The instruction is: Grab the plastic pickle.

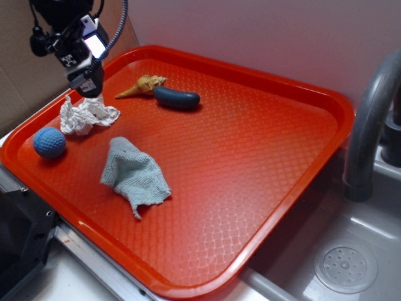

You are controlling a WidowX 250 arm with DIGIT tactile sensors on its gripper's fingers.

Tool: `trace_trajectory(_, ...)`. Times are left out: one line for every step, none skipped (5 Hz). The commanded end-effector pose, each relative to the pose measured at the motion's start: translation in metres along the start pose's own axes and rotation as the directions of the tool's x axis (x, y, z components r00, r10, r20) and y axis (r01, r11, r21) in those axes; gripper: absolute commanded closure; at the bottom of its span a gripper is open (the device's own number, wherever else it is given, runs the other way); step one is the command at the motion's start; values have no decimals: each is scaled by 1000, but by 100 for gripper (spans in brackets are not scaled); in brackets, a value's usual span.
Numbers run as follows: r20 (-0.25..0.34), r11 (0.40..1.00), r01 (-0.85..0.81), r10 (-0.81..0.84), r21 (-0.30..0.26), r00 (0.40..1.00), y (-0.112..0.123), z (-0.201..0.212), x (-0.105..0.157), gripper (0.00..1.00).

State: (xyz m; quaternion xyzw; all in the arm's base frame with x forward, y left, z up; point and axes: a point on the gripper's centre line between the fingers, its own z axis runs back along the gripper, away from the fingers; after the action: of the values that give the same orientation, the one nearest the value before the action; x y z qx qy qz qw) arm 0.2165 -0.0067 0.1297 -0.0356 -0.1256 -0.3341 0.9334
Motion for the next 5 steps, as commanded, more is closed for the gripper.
trace_trajectory(-8, 972, 106, -107, 211, 994, 9, -21, 15, 0)
trace_trajectory(-13, 942, 272, -275, 195, 961, 15, -57, 27, 0)
trace_trajectory(-45, 938, 303, -300, 169, 953, 25, -79, 32, 0)
trace_trajectory(-41, 958, 271, -269, 89, 962, 40, -93, 39, 0)
trace_trajectory(-79, 962, 268, -264, 55, 961, 48, -114, 52, 0)
